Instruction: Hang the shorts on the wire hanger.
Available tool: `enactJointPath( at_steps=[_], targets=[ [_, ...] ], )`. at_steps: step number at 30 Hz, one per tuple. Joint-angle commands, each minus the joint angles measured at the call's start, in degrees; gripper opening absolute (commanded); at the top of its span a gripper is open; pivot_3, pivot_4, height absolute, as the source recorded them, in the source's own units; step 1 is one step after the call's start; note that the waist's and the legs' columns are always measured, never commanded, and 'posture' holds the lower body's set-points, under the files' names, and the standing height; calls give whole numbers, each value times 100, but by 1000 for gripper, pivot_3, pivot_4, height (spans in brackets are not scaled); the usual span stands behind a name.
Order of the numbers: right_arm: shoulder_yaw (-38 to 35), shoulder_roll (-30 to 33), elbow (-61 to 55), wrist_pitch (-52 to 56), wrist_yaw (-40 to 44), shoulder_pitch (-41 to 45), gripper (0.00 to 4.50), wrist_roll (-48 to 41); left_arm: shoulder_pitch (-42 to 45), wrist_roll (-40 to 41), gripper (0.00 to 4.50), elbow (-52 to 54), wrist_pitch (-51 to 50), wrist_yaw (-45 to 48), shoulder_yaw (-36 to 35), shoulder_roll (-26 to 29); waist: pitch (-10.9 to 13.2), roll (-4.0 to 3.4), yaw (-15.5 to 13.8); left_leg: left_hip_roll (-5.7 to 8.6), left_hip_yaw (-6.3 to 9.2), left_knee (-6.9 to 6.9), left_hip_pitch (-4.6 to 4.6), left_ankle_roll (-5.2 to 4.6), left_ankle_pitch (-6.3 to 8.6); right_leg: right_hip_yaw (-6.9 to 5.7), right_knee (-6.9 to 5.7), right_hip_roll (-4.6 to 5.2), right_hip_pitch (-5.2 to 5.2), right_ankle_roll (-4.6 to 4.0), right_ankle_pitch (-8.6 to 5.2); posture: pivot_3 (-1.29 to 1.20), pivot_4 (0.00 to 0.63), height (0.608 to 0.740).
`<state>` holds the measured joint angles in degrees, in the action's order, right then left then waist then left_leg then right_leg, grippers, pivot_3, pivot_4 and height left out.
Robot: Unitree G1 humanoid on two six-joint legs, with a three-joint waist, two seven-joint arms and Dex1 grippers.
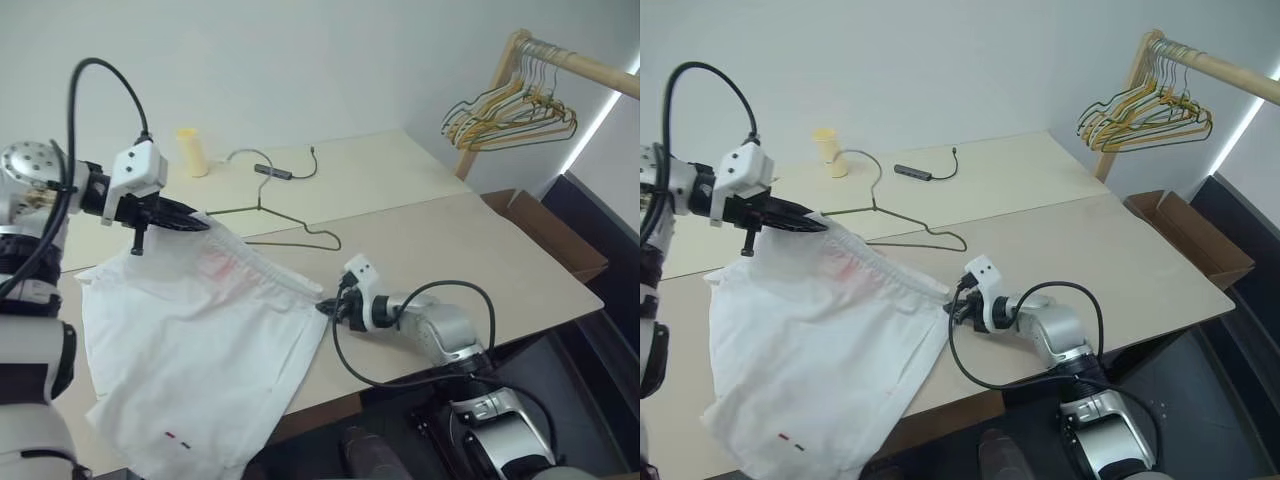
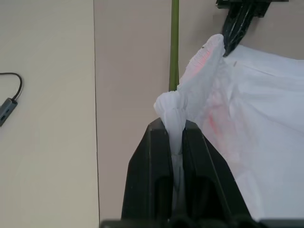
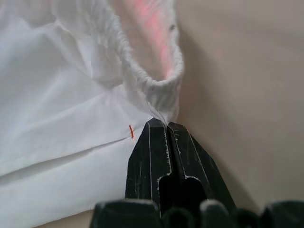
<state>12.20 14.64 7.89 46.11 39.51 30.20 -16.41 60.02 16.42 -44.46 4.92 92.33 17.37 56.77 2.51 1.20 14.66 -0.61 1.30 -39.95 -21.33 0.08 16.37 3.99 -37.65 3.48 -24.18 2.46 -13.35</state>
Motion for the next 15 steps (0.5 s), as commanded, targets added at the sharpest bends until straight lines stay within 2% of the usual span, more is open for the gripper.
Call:
enactJointPath(
  at_steps=[1, 5, 15],
  targets=[
    [-192, 316, 257, -548, 111, 231, 42, 187, -53, 381, 0, 380, -35, 17, 97, 310, 0, 0, -4, 0, 0, 0, 2, 0, 0, 0, 3, 0, 1, 0, 0, -173, 0, 740],
    [-312, 508, 578, -782, 168, 411, 42, 224, -173, 402, 0, 451, 30, 17, 150, 376, 0, 0, -10, 1, -1, -1, 7, 0, 0, 1, 6, -1, 3, 0, 0, -169, 0, 740],
    [-375, 793, 794, -1188, 162, 483, 42, 366, -247, -174, 0, 124, 239, 8, -60, 237, 0, 0, -4, 2, -1, 0, 5, 0, 0, 1, 4, -1, 2, 0, 0, -171, 0, 740]
  ],
)
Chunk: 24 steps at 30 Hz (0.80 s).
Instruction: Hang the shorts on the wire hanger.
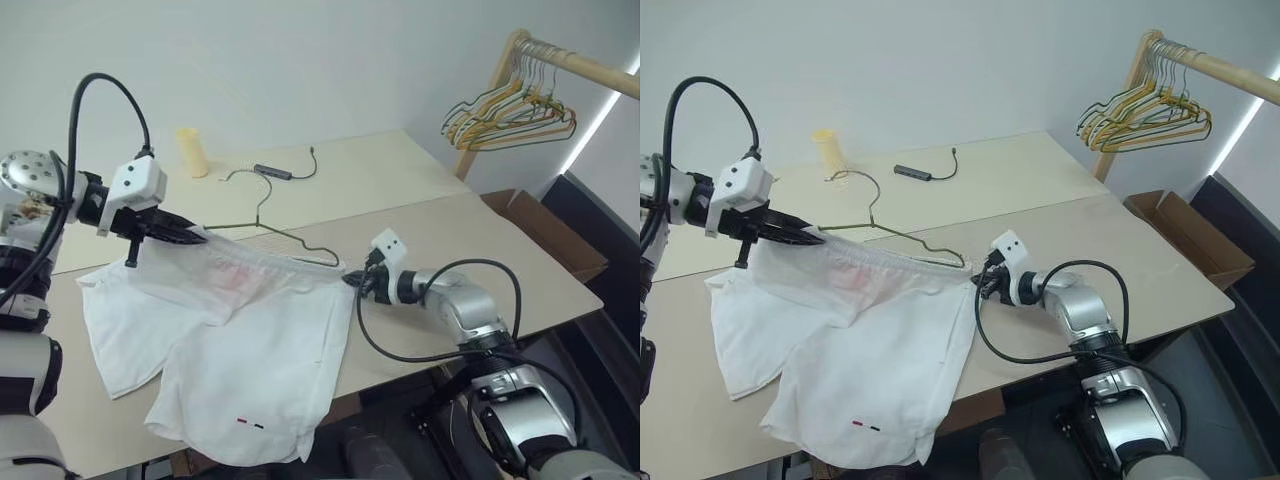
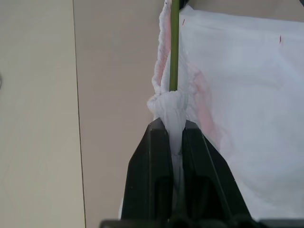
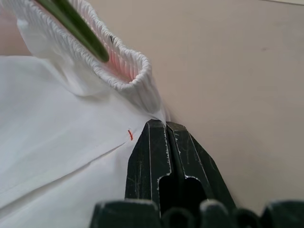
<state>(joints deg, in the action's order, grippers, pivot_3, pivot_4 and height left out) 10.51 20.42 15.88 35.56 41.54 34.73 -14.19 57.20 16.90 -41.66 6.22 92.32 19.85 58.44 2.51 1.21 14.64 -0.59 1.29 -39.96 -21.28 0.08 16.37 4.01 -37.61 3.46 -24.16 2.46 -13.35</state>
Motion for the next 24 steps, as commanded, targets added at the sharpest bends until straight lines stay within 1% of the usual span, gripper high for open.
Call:
enactJointPath(
  at_steps=[1, 5, 8, 12, 14, 16, 19, 21, 24],
  targets=[
    [-206, 232, -35, -154, -45, 15, 42, 145, 32, -238, 0, -171, 134, 12, -317, 62, 0, 0, 0, 1, 0, -1, 0, 0, 0, 0, 1, 0, 0, 0, 0, -173, 0, 740],
    [-176, 315, -250, -325, -25, -28, 42, 176, 60, -517, 0, -281, 245, 13, -383, -7, 0, 0, -1, 0, 0, -1, 0, 0, 0, 0, 1, 0, 0, 0, 0, -174, 0, 740],
    [-109, 437, -561, -648, 40, -42, 42, 293, 51, -654, 0, -317, 293, 17, -431, -67, 0, 0, -2, 1, 0, -1, -2, 0, 0, 0, 0, 0, -1, 0, 0, -176, 0, 740],
    [122, 670, -1018, -1095, 110, 262, 42, 707, 21, -809, 0, -241, 362, 17, -488, -165, 0, 0, 8, 1, 0, -1, -3, 0, 0, 0, 2, 0, -2, 1, 0, -185, 0, 740],
    [485, 968, -1204, -1669, 399, 464, 42, 1145, 62, -871, 0, -302, 389, -77, -570, -290, 0, -1, 12, 1, -1, -1, -1, 0, 0, 1, 6, 0, -1, 1, -1, -191, 0, 740],
    [705, 1134, -1253, -2051, 555, 629, 42, 1439, 94, -930, 0, -356, 416, -170, -649, -390, 1, -1, 12, 3, -3, -2, 0, 0, 0, 1, 7, 1, -2, 3, -2, -193, 0, 740],
    [808, 1192, -1239, -2369, 682, 924, 42, 1657, 123, -1024, 0, -381, 405, -236, -740, -501, 0, 0, 25, 1, -3, -2, 0, 0, 0, 0, 9, 0, 0, 3, -2, -191, 0, 740],
    [929, 1263, -1301, -2543, 918, 1137, 42, 1798, 113, -1064, 0, -371, 419, -273, -806, -567, 0, 0, 36, 3, -3, -2, -1, 0, 0, 2, 7, 1, -2, 2, -1, -189, 0, 740],
    [1026, 1266, -1342, -2758, 1069, 1257, 42, 1954, 76, -1079, 0, -349, 456, -302, -901, -632, 0, 0, 37, 2, -2, -2, -2, 0, 0, 0, 4, 2, -2, 2, -1, -189, 0, 740]
  ],
)
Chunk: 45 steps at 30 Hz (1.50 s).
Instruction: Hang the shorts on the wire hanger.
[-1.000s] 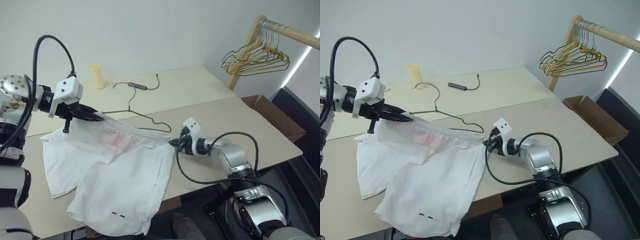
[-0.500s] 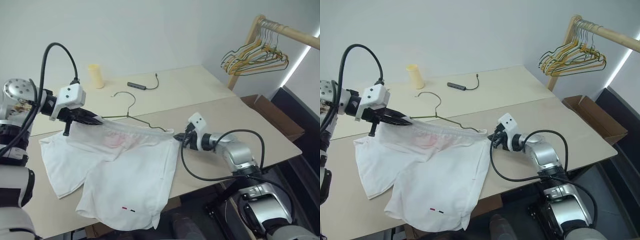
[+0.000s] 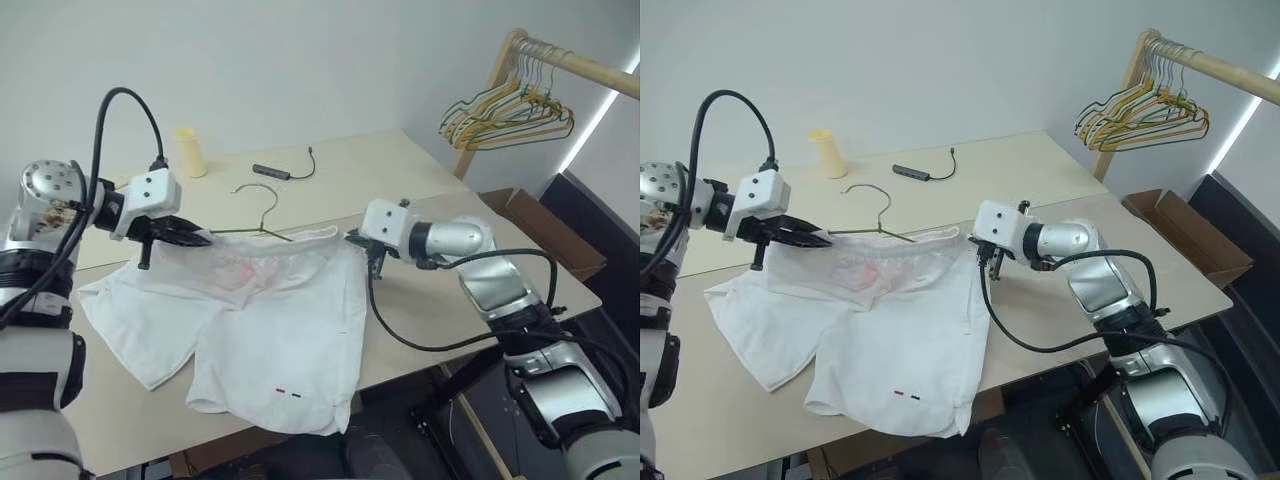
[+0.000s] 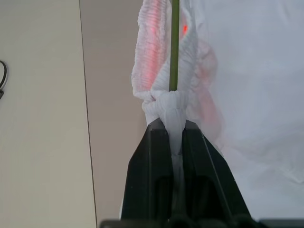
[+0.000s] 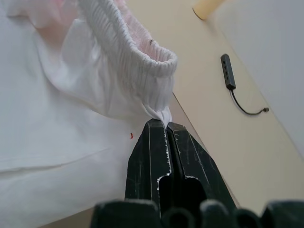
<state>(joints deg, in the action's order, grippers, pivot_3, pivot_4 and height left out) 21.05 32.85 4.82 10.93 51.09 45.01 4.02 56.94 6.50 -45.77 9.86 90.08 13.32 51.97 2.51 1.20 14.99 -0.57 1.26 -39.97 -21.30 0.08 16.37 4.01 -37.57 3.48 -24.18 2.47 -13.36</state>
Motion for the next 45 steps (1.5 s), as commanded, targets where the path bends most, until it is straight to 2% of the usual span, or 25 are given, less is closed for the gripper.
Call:
enactJointPath(
  at_steps=[1, 4, 9, 19, 22, 27, 36, 45],
  targets=[
    [-36, -52, -222, -306, 66, 272, 42, 164, 84, -2, 0, 82, 73, -76, -294, -11, 0, 0, 5, -1, 1, 0, 0, 0, 0, -1, 0, 0, 0, 0, 0, -189, 0, 740],
    [-129, -305, -159, -194, -108, 379, 42, 194, 17, 58, 0, 182, -23, -7, -392, -36, 0, 0, 11, 0, 1, 0, 2, 0, 0, 0, -2, 0, 1, -1, 0, -179, 0, 740],
    [-359, -514, -492, 303, 129, 470, 42, -204, -178, -101, 0, 329, 21, -86, -383, -8, 0, 0, -11, 0, 2, 0, 3, 0, 0, 0, -11, 1, 1, -2, 1, -170, 0, 740],
    [-58, -537, -305, 302, 201, 298, 42, 103, -245, 370, 0, 721, -496, 78, -822, -200, 0, 0, -49, 1, 3, -1, 2, 0, 0, -3, -16, 3, 1, -2, 1, -171, 0, 740],
    [-31, -500, -235, 74, 148, 245, 685, 232, -292, 354, 0, 774, -527, 115, -833, -179, 0, 0, -42, 1, 3, 0, 2, 0, 0, -3, -17, 3, 1, -2, 1, -175, 0, 740],
    [-293, -493, -142, -74, 262, 192, 2360, -45, -438, 190, 0, 816, -359, 107, -758, -124, 0, 0, -8, 1, 3, 0, 3, 0, 0, -2, -16, 3, 1, -3, 2, -182, 0, 740],
    [-734, -470, 407, -11, 1164, 285, 2360, -1055, -472, 432, 0, 981, -505, 242, -812, -156, -1, 1, 0, 0, 3, 0, 3, 0, 0, -2, -9, 4, 3, -3, 2, -185, 0, 740],
    [-561, -678, 966, -310, 1476, 473, 2360, -964, -586, 630, 0, 1273, -639, 242, -734, -133, 0, 0, 19, -2, 3, 0, 6, 0, 0, 0, -12, 3, 2, -3, 2, -175, 0, 740]
  ],
)
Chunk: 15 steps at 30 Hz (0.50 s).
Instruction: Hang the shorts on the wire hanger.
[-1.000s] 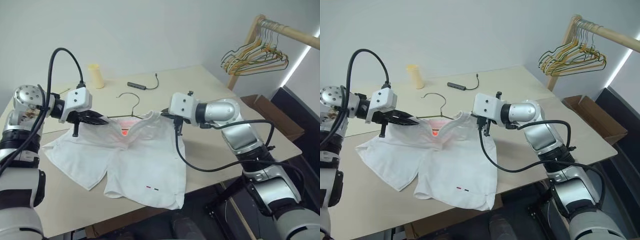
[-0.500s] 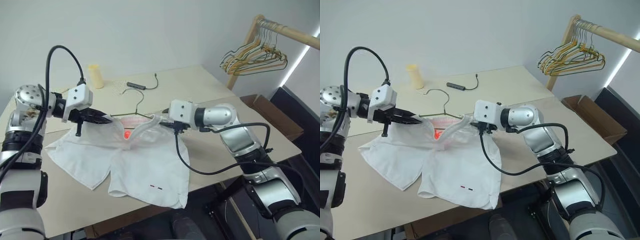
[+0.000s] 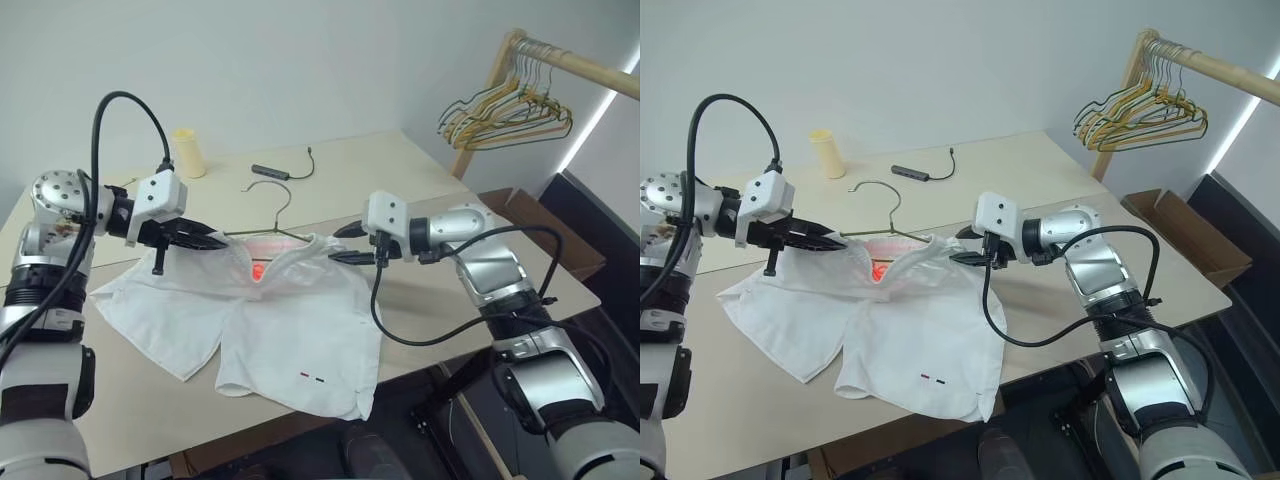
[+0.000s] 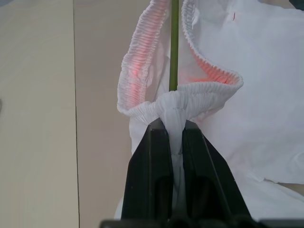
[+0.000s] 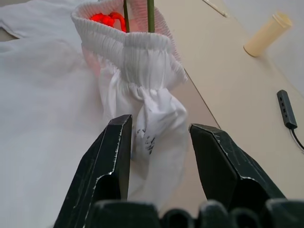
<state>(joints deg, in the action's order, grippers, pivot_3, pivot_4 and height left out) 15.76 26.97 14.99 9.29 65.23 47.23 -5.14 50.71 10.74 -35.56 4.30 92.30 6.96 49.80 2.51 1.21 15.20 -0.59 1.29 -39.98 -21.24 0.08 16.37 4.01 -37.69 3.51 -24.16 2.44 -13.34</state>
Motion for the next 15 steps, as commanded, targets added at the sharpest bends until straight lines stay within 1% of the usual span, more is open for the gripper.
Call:
enactJointPath(
  at_steps=[1, 6, 7, 8, 9, 13, 14, 15],
  targets=[
    [-24, -121, -63, -138, 86, 259, 2360, -55, 23, 206, 0, 278, -91, 20, -96, 82, 0, 0, -6, 0, 0, 0, 0, 0, 0, 0, -2, 0, 0, 0, 0, -175, 0, 740],
    [49, -232, -24, 139, 164, 358, 2360, -42, -25, 142, 0, 310, -75, 20, -75, 62, 0, 0, -16, 0, 1, 0, 0, 0, 0, -1, -18, 1, 1, 0, 0, -176, 0, 740],
    [60, -236, -22, 185, 171, 366, 1995, -42, -36, 133, 0, 314, -68, 20, -74, 63, 0, 0, -16, 0, 1, 0, 0, 0, 0, -1, -18, 1, 1, 0, 0, -177, 0, 740],
    [69, -238, -29, 246, 176, 368, 1784, -49, -46, 140, 0, 324, -75, 20, -77, 63, 0, 0, -17, 0, 1, 0, 0, 0, 0, -1, -18, 1, 1, 0, 0, -178, 0, 740],
    [85, -233, -36, 298, 195, 366, 1472, -55, -52, 149, 0, 331, -85, 20, -82, 62, 0, 0, -17, 0, 1, 0, -1, 0, 0, -1, -18, 1, 0, 0, 0, -178, 0, 740],
    [158, -196, -98, 415, 253, 317, 128, -1, -37, 161, 0, 293, -96, 20, -117, 14, 0, 0, -18, 1, 1, 0, -1, 0, 0, -2, -17, 1, 0, 0, 0, -179, 0, 740],
    [171, -184, -97, 407, 248, 299, 19, 28, -12, 199, 0, 271, -121, 20, -141, -16, 0, 0, -17, 1, 1, 0, -1, 0, 0, -2, -17, 1, 0, 0, 0, -181, 0, 740],
    [180, -175, -96, 400, 244, 287, 19, 48, 6, 227, 0, 260, -140, 20, -157, -36, 0, 0, -17, 1, 1, 0, 0, 0, 0, -2, -17, 1, 0, 0, 0, -182, 0, 740]
  ],
)
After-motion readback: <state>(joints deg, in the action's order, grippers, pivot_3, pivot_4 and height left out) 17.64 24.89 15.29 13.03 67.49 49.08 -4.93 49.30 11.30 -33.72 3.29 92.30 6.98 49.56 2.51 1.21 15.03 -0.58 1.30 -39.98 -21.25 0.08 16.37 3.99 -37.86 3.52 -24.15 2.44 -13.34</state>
